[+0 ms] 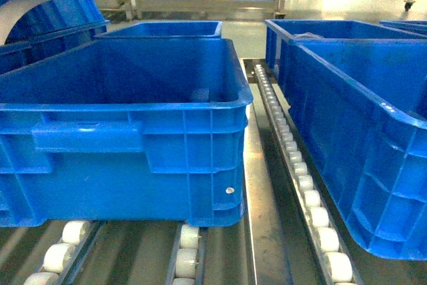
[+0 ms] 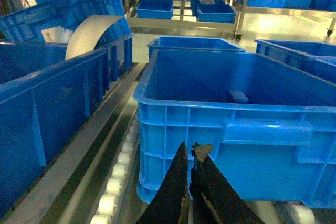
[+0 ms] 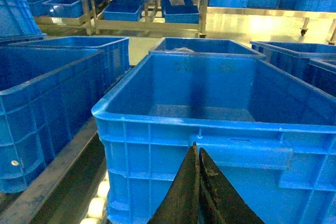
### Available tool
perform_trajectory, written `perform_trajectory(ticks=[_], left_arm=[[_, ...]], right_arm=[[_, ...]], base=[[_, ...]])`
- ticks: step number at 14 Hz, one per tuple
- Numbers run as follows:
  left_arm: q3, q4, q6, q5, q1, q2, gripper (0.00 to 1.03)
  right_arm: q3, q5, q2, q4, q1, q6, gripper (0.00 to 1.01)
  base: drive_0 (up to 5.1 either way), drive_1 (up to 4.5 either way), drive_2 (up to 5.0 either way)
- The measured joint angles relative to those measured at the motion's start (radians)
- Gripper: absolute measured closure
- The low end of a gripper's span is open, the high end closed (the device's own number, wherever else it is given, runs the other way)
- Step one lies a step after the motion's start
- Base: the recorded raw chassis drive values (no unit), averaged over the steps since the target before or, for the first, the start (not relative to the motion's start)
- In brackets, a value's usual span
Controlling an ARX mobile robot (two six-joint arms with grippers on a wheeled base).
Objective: Sort blue parts and orange caps into right shelf containers
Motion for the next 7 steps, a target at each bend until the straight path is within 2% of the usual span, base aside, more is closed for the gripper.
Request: perform_trajectory(ticks=[1,2,5,7], left_arm=[[0.000,0.007,0.000,0.000,0.000,0.000,1.01],[0.000,0.005,0.000,0.000,0.000,0.000,0.92],[0.000,0.005,0.000,0.000,0.000,0.000,0.46],[0.000,0.005,0.000,0.000,0.000,0.000,0.21]], right_arm=[[0.000,0.000,0.000,-0.003,0.000,0.000,0.99],[0.000,0.000,0.000,-0.002,0.000,0.000,0.86],[0.000,0.000,0.000,-0.002,0.000,0.000,0.40],[0.000,0.000,0.000,-0.002,0.000,0.000,0.15]], base=[[0.0,0.00,0.0],[0.0,0.00,0.0],[0.0,0.00,0.0],[0.0,0.00,0.0]])
